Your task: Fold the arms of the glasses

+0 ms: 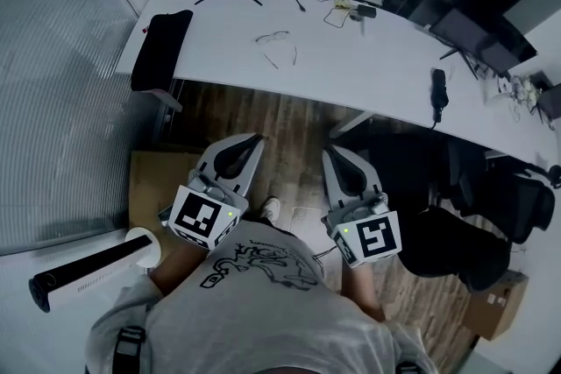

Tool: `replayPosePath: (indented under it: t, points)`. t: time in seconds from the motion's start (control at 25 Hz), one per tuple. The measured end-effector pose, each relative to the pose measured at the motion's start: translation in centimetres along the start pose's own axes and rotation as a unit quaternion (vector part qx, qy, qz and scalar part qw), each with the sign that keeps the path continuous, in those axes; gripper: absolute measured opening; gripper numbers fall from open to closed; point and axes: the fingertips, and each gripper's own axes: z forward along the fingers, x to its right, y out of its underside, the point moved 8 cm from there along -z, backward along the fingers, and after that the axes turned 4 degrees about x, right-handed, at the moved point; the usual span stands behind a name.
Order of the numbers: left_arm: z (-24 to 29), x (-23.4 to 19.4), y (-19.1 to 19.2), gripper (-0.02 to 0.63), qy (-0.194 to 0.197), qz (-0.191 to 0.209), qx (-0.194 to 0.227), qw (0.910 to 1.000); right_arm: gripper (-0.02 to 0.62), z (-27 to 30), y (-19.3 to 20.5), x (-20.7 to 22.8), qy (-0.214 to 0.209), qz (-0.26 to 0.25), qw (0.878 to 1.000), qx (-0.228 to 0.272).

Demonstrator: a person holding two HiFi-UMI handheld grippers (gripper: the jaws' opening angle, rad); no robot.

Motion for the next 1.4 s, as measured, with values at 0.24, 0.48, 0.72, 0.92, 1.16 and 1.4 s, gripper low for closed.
replayPosePath:
  t: [0.24, 0.48, 0.72, 0.92, 1.16, 1.4]
  points:
    - [2.4, -1.0, 0.7, 0.023, -0.01, -0.005, -0.021, 0.9997, 0.009, 1.8, 0.7, 2.3, -0.01, 0.014, 1.0, -0.007]
    - [4.5, -3.2, 1.8, 0.023, -0.021, -0.012, -0.023, 0.9994, 0.009, 4.7, 1.6, 4.0, -0.017, 0.014, 1.0, -0.007]
    - [7.4, -6.5, 2.6, 0.023, -0.018, -0.014, -0.023, 0.9995, 0.009, 8.6, 1.6, 5.8, -0.018, 0.01, 1.0, -0.012]
    - [10.1, -9.4, 1.7, 0.023, -0.014, -0.011, -0.026, 0.9995, 0.009, 12.0, 0.9, 7.6, -0.014, 0.008, 1.0, -0.006]
    - [13.1, -13.7, 1.5, 0.023, -0.011, -0.009, -0.025, 0.9996, 0.009, 16.8, 0.5, 9.5, -0.013, 0.008, 1.0, -0.016]
    - [16.0, -18.0, 1.1, 0.023, -0.01, -0.018, -0.024, 0.9995, 0.009, 21.5, -0.4, 11.1, -0.011, 0.007, 1.0, -0.022]
